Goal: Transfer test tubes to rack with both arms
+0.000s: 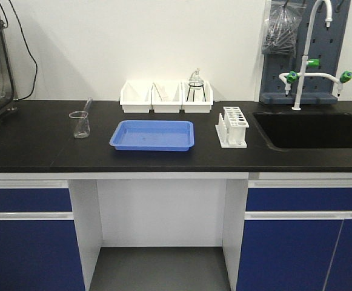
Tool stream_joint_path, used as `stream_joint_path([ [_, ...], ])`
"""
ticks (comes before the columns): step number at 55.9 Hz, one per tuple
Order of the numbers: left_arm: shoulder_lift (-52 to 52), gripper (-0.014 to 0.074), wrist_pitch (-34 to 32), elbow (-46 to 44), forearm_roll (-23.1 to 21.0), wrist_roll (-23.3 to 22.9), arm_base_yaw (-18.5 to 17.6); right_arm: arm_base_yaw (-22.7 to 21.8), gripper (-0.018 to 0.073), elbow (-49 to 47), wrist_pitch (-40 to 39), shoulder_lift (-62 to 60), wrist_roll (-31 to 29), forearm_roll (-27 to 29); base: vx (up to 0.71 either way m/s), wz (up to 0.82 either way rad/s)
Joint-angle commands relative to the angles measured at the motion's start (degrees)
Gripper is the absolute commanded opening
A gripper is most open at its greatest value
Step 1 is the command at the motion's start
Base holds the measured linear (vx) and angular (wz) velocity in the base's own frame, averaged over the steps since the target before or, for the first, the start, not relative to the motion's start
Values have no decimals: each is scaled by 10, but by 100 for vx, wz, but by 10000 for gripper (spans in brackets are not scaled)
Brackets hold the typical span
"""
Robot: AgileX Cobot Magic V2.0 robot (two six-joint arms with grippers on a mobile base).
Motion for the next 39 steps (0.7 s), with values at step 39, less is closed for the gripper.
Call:
stream_joint_path([
  [39, -3, -7, -46, 14, 0, -5, 0, 0, -11, 3, -47, -6, -1, -4, 39, 3],
])
